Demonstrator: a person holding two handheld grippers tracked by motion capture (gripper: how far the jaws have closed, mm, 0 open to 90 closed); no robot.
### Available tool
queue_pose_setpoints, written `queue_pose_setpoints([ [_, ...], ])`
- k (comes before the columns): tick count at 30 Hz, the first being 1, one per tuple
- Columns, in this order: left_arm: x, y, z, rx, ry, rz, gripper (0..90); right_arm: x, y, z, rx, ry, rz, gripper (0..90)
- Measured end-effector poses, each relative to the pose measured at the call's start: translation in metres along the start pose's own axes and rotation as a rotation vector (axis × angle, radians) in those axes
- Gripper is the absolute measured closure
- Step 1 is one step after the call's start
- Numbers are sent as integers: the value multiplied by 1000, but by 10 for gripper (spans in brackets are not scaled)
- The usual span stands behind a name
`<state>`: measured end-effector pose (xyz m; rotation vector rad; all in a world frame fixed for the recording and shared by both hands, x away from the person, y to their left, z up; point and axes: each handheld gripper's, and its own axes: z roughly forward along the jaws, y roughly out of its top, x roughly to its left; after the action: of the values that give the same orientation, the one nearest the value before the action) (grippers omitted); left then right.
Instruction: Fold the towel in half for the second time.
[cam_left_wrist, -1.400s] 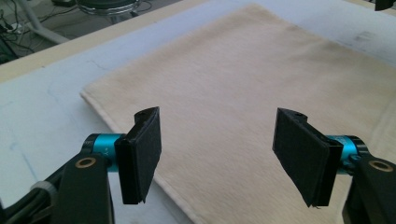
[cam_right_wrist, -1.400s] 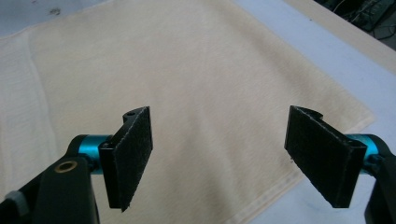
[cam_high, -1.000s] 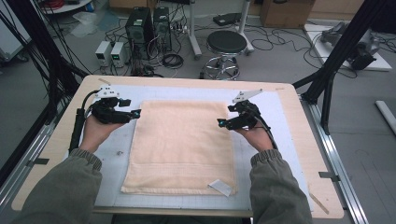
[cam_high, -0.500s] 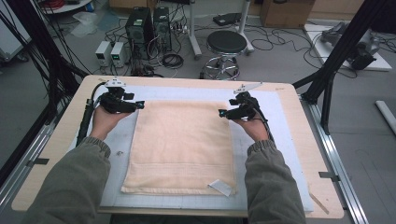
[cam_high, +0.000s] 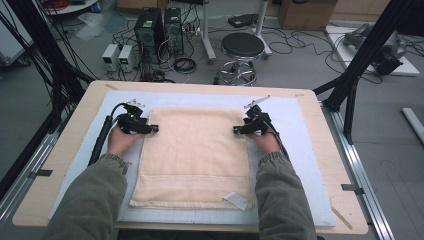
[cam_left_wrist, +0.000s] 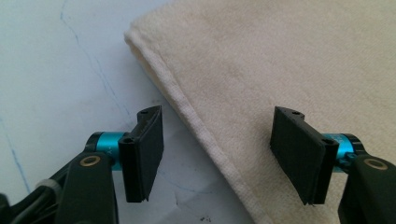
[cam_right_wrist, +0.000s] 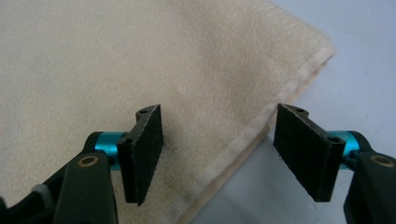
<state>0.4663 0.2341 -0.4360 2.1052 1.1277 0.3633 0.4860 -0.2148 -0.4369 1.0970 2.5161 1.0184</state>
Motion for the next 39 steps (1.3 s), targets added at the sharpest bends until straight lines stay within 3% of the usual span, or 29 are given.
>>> queue_pose_setpoints([
  [2,0,1,-1,5,10,-9,377,1,0,0,-1,-3,2,358],
  [5,-4,2,0,15,28,-15,426,7,2,0,8,24,-17,511],
  [8,-4,3,-2,19,-2,-33,561,6,-1,0,-9,51,7,596],
  [10,-2,2,-2,17,-24,-53,636,5,-2,-1,-13,90,16,741],
  [11,-2,2,-2,16,-42,-52,665,6,-1,-1,-11,117,12,789],
  [12,-2,2,-2,14,-77,-57,737,7,-1,0,-11,115,2,802],
  [13,-2,2,-1,16,-76,-53,792,6,-1,0,-13,121,1,808],
  [18,-6,4,-7,0,-59,-5,829,6,0,-7,-17,129,-8,822],
  [24,-15,8,-38,-98,-82,69,837,16,6,-40,-86,166,-75,822],
  [26,-18,2,-51,-125,-110,85,837,23,2,-53,-94,207,-81,821],
  [28,-20,-9,-59,-128,-133,72,837,31,-8,-60,-88,238,-93,820],
  [34,-38,-41,-73,-139,-159,106,835,63,-38,-68,-54,289,-139,815],
  [39,-48,-60,-85,-95,-173,155,804,70,-43,-74,19,271,-157,768],
])
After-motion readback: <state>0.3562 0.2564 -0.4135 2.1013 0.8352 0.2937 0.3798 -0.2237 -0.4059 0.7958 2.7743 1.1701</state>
